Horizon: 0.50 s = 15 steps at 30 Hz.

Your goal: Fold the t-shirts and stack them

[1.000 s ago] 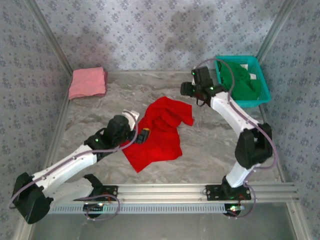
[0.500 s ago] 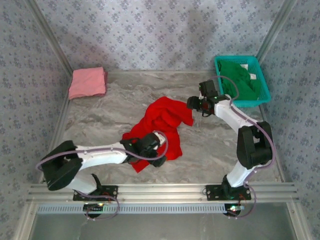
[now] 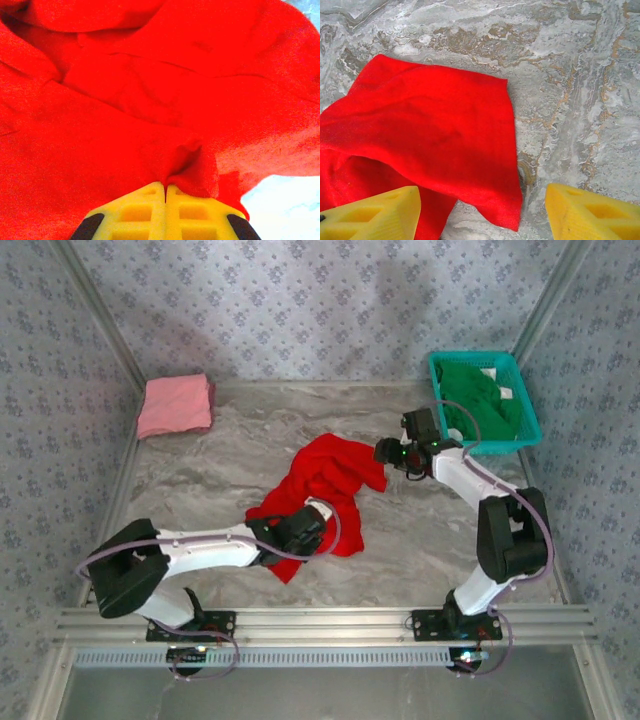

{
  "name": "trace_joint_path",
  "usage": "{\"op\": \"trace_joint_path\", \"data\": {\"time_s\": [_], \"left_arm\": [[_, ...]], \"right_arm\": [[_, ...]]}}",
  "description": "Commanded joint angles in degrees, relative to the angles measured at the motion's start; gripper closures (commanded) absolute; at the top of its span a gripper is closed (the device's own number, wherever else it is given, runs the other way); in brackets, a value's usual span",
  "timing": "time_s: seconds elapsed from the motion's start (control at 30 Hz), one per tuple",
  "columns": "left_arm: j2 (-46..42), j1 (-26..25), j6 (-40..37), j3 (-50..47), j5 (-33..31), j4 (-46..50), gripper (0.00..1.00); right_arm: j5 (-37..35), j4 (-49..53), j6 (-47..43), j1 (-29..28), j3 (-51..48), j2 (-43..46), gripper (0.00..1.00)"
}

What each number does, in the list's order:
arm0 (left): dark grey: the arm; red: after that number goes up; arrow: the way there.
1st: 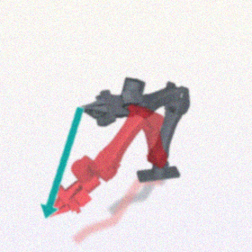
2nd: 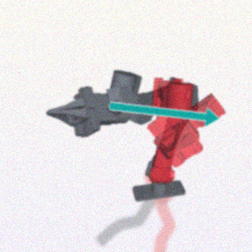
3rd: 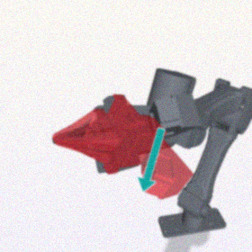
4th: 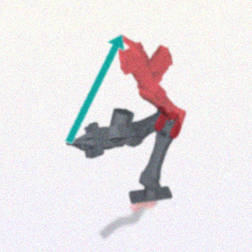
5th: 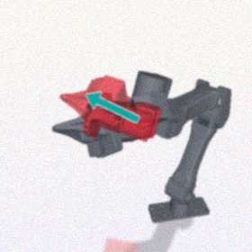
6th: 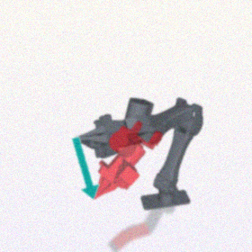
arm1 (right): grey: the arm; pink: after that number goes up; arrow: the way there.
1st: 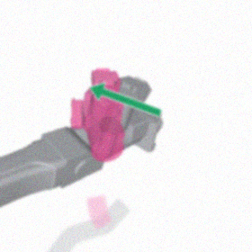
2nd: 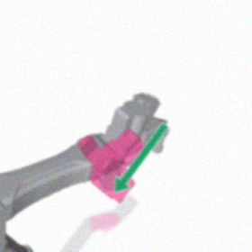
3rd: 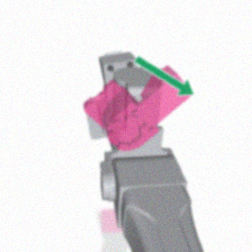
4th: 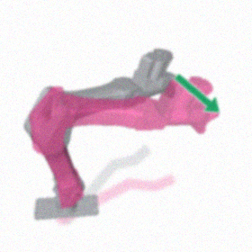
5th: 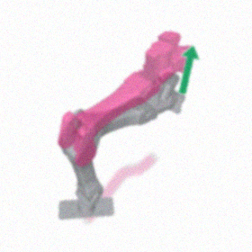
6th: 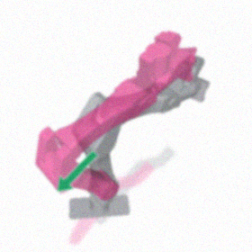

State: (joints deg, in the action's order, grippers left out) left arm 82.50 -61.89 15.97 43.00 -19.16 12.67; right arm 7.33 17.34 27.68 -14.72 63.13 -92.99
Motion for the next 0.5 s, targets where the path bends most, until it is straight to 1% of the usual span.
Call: {"op": "trace_joint_path", "data": {"time_s": [0.0,0.07,0.13,0.23,0.33,0.4,0.43,0.47], "left_arm": [[-4.24,0.97,0.05,1.48,-4.53,5.37,1.00],[-7.61,2.34,0.38,1.09,-5.27,6.88,1.00],[-11.72,4.03,0.06,0.14,-4.43,7.42,1.00],[-17.54,7.26,-0.45,-1.86,-1.46,7.07,1.00],[-21.06,9.05,-1.10,-4.93,1.59,4.32,0.77],[-21.38,9.27,-1.18,-6.11,3.44,3.08,0.75],[-21.06,9.27,-0.67,-6.54,3.71,2.89,0.71],[-20.59,9.30,-0.19,-6.82,4.07,2.89,0.73]], "right_arm": [[0.69,0.77,1.13,0.53,-0.99,1.18,0.31],[0.32,1.70,1.52,0.98,-1.08,1.70,0.31],[-0.30,2.95,1.83,1.56,-1.13,2.34,0.31],[1.64,3.18,2.54,2.88,-1.26,2.26,0.31],[3.40,1.80,2.64,2.94,-1.16,0.77,0.31],[4.70,0.76,3.10,2.94,-1.38,-0.06,0.31],[5.25,-0.01,3.39,2.86,-1.59,-0.32,0.31],[5.61,-0.45,3.58,2.86,-1.74,-0.52,0.31]]}}
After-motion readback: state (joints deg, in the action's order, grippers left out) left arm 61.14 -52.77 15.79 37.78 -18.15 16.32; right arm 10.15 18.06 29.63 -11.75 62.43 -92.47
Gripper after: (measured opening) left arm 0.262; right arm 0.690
